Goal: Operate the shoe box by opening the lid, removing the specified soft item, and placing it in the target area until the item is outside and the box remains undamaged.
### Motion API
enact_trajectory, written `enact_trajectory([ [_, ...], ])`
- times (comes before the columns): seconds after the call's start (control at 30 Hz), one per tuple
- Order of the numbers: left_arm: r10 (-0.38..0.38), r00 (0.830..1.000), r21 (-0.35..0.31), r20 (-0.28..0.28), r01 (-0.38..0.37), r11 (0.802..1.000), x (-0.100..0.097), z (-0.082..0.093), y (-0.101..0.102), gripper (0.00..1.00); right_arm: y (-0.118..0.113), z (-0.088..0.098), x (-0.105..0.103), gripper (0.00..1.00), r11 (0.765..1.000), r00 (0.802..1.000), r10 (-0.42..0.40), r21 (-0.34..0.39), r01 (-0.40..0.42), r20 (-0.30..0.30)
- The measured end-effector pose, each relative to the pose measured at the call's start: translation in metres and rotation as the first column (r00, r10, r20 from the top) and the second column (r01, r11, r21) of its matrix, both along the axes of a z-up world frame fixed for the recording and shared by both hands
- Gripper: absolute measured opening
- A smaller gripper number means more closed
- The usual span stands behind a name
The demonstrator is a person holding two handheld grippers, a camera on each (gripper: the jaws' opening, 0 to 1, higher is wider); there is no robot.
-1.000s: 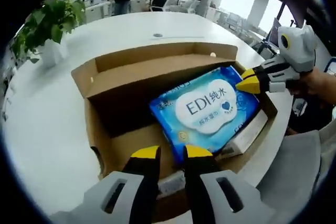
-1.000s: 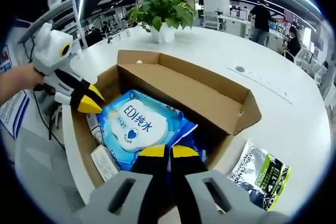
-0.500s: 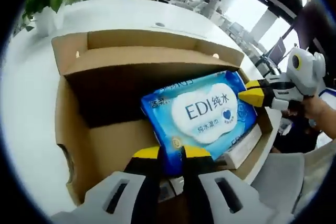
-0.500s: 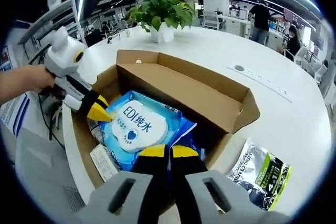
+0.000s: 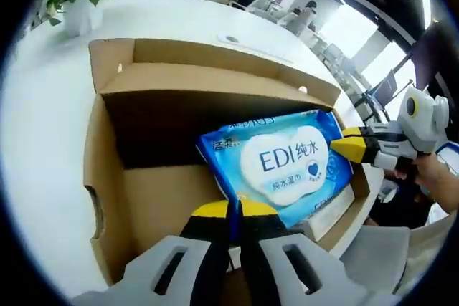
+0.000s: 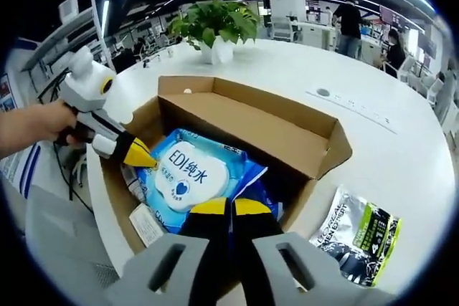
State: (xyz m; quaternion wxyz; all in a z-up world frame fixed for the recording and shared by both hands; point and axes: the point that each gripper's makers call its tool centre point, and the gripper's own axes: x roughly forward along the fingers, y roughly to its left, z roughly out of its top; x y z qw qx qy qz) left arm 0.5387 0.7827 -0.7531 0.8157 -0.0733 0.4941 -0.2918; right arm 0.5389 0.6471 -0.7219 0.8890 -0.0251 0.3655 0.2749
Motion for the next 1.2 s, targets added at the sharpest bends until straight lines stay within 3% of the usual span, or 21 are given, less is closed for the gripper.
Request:
enact_trajectory([
  [0.6, -0.006, 0.998, -0.032, 0.063, 0.008, 0.999, -0.001, 0.037, -0.01, 0.0, -0.014, 0.021, -0.005, 0.0, 0.996, 0.999, -0.052, 0.073, 0.052, 0.0],
  [0.93, -0.04, 0.995, -0.038, 0.096, 0.044, 0.998, -0.001, 0.059, -0.032, 0.0, -0.036, 0.038, -0.009, 0.0, 0.992, 0.997, -0.082, 0.094, 0.081, 0.008],
  [1.2, -0.073, 0.992, -0.04, 0.104, 0.078, 0.996, -0.004, 0.066, -0.054, 0.0, -0.057, 0.044, -0.012, 0.0, 0.989, 0.994, -0.112, 0.101, 0.111, 0.006],
])
